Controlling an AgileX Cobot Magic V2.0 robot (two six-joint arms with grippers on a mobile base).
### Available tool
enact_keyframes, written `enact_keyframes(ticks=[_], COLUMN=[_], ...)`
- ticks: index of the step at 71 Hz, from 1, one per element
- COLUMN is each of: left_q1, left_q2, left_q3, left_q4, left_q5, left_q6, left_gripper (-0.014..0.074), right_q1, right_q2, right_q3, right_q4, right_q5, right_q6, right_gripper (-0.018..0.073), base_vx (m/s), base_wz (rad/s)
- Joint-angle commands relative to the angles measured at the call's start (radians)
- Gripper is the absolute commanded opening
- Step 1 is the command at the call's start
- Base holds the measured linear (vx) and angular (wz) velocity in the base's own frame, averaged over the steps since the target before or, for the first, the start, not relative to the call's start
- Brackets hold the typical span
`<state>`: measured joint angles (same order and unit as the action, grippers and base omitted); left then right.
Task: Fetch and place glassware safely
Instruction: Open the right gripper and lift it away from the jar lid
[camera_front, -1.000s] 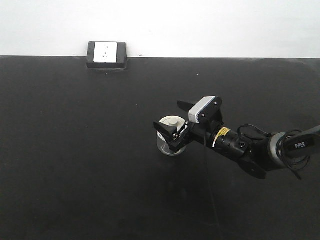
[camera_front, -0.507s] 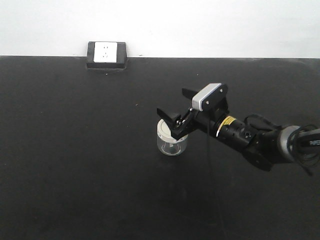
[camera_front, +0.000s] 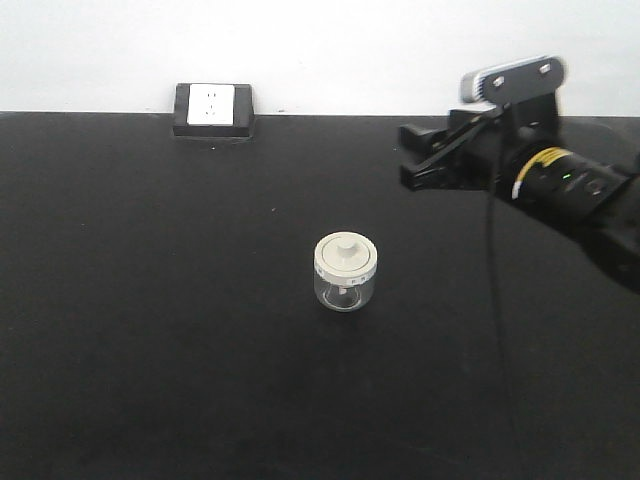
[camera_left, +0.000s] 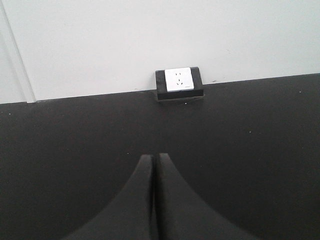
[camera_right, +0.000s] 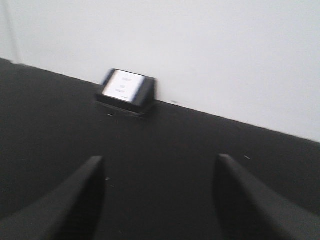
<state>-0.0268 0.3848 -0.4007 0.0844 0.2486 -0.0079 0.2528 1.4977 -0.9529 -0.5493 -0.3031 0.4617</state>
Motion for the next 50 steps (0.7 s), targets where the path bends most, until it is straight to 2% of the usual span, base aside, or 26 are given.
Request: enact_keyframes(ticks=[1, 11, 23, 32, 43, 50], left_q1=[0.000, 0.000, 0.000, 0.000, 0.000, 0.000], left_q2=[0.010, 0.010, 0.010, 0.010, 0.010, 0.010], left_q3=[-0.024, -0.024, -0.024, -0.024, -0.024, -0.024], left_q4=[-0.008, -0.008, -0.008, -0.008, -0.008, -0.008], left_q5=[-0.070, -0.070, -0.070, -0.070, -0.070, -0.070], left_q6=[-0.003, -0.003, -0.003, -0.003, -0.003, -0.003], left_gripper=[-0.0007, -0.0007, -0.0007, -0.0007, -0.0007, -0.0007], right_q1=[-0.009, -0.010, -0.010, -0.014, -0.050, -0.082], right_q2=[-0.123, -0.242, -0.364, -0.444, -0.540, -0.611], right_q3=[-0.024, -0.024, -0.024, -0.024, -0.022, 0.017], right_q4=[0.055, 0.097, 0.100, 0.066, 0.030, 0.003], right_q5=[0.111, 0.277, 0.421, 0.531, 0.560, 0.524], right_q6=[0.004, 0.004, 0.004, 0.004, 0.004, 0.004], right_gripper=[0.0260, -0.0015, -0.0008, -0.0008, -0.0008, -0.0006], base_vx=[0.00, 0.00, 0.00, 0.00, 0.00, 0.00], base_wz=[0.00, 0.00, 0.00, 0.00, 0.00, 0.00])
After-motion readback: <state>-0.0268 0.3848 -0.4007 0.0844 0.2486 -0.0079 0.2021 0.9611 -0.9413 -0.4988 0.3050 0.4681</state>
